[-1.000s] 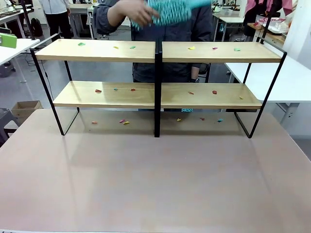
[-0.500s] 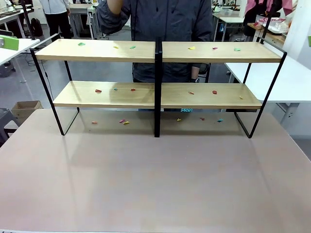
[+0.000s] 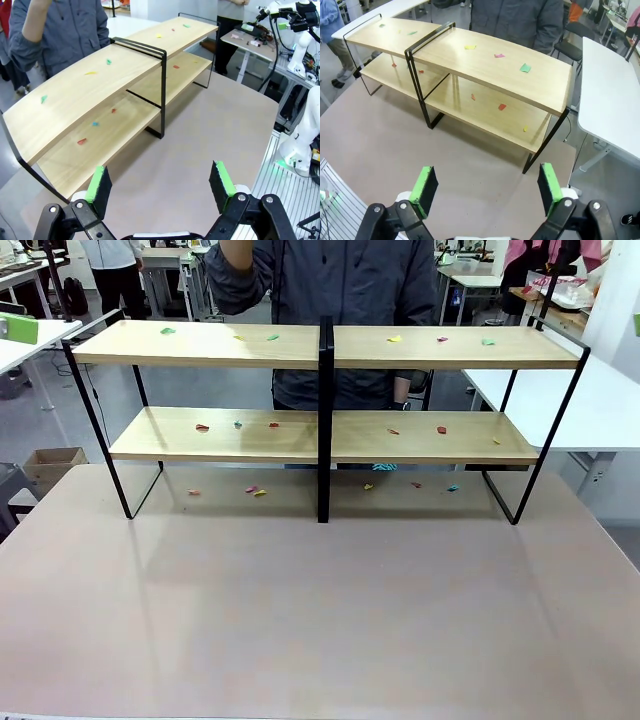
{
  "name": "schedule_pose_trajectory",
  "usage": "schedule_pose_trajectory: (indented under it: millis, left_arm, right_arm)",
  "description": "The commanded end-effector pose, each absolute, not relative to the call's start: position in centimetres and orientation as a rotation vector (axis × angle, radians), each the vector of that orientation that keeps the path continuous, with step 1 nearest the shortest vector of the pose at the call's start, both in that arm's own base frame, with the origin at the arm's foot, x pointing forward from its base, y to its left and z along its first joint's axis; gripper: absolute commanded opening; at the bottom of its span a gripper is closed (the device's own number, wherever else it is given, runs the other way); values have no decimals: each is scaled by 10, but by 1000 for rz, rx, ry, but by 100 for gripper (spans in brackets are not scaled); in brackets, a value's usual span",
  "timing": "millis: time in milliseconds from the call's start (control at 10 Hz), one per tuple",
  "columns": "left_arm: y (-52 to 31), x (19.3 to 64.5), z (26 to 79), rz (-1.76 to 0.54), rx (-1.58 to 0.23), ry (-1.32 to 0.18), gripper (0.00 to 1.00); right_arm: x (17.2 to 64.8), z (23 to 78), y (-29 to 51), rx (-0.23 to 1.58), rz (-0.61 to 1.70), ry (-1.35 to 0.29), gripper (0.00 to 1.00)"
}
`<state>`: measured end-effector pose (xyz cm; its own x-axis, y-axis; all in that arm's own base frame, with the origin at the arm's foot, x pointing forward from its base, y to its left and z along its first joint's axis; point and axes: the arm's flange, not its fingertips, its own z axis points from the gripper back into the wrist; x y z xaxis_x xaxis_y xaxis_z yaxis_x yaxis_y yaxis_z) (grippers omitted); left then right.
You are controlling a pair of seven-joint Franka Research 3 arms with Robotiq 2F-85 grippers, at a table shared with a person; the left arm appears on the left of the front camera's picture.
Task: Clean the shelves.
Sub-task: Pick up the Duster when the human hands it over.
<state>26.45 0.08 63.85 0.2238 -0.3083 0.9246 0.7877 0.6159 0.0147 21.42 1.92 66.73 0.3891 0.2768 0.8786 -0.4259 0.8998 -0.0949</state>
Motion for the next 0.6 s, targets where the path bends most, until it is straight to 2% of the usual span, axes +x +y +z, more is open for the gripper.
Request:
schedule_pose_trajectory:
  millis: [0, 500]
  left_arm:
    - [0, 265, 638, -806, -523, -1100, 100]
    - [0, 265, 638, -806, -523, -1100, 100]
  right_arm:
    - [215, 667, 18, 160, 447, -1083, 100]
    - [215, 667, 18, 160, 447, -1083, 100]
